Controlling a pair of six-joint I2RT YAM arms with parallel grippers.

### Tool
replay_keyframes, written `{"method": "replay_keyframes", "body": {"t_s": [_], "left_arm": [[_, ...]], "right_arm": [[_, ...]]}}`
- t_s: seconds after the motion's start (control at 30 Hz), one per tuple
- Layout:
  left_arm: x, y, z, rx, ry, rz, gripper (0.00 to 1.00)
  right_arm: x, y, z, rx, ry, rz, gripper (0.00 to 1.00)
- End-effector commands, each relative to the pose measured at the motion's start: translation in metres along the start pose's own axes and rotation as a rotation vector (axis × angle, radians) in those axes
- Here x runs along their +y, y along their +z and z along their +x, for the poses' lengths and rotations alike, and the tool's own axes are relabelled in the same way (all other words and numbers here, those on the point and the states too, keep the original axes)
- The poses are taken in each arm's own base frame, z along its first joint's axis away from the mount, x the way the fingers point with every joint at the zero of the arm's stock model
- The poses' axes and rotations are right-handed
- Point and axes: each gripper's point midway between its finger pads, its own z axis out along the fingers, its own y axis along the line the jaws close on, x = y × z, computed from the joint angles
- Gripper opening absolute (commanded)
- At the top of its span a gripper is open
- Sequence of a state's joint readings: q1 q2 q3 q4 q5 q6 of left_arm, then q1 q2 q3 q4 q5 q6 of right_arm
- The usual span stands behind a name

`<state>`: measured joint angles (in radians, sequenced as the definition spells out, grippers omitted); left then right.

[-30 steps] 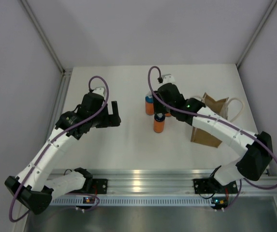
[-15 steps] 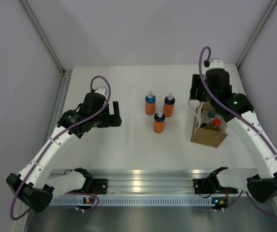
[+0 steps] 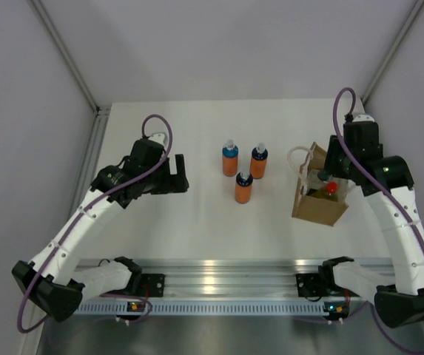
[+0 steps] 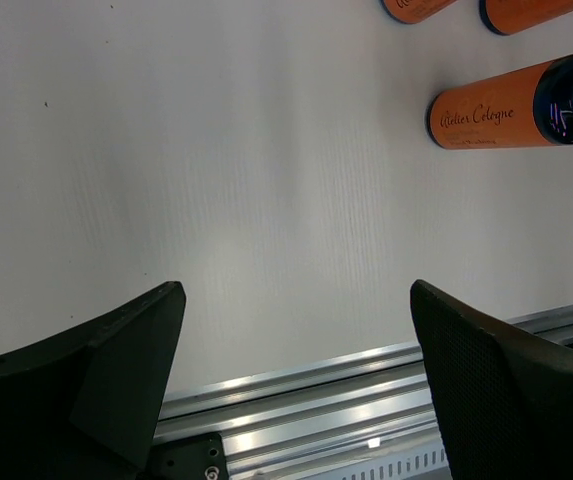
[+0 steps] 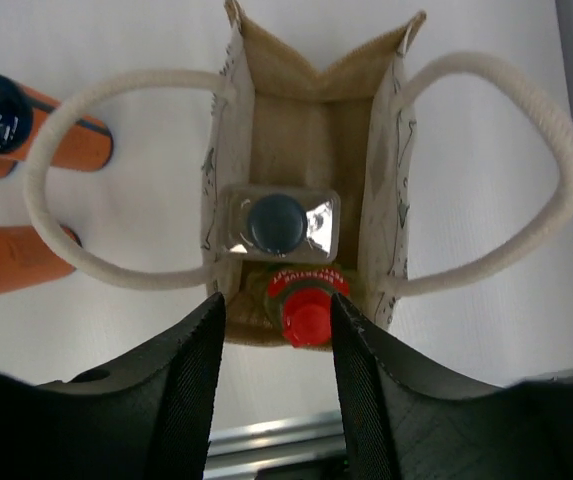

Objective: Take the personal care products out of the canvas bag

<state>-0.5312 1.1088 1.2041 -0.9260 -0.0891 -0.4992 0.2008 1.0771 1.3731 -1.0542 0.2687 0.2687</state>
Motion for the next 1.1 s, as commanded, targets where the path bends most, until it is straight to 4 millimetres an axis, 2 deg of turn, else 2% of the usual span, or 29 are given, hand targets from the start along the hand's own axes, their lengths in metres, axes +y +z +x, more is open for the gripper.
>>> {"method": "replay_keyframes", "body": {"t_s": [0.0, 0.17, 0.33, 0.43, 0.57, 0.73, 1.07], "left_arm": [[-0.013, -0.005, -0.017, -0.05, 0.003, 0.048, 0.98], [-0.017, 0.0, -0.016, -0.027, 0.0, 0.059, 0.98], [-0.018, 0.0, -0.017, -0.025, 0.005, 0.063, 0.98], [-0.018, 0.0, -0.018, -0.026, 0.011, 0.063, 0.99], [-0.018, 0.001, -0.017, -0.024, 0.012, 0.061, 0.98], [-0.017, 0.001, -0.016, -0.024, 0.006, 0.057, 0.99], [-0.018, 0.002, -0.016, -0.019, 0.007, 0.061, 0.98]], "right_arm": [[-0.019, -0.01, 0.035, 0.102, 0.062, 0.066, 0.44], [-0.022, 0.002, 0.055, 0.159, 0.095, 0.09, 0.42], [-0.024, 0.015, 0.056, 0.177, 0.092, 0.12, 0.42], [-0.018, 0.019, 0.053, 0.173, 0.102, 0.09, 0.42], [-0.019, 0.026, 0.06, 0.202, 0.105, 0.107, 0.43], [-0.022, 0.03, 0.07, 0.217, 0.102, 0.126, 0.42], [-0.025, 0.036, 0.07, 0.205, 0.106, 0.136, 0.37]]}}
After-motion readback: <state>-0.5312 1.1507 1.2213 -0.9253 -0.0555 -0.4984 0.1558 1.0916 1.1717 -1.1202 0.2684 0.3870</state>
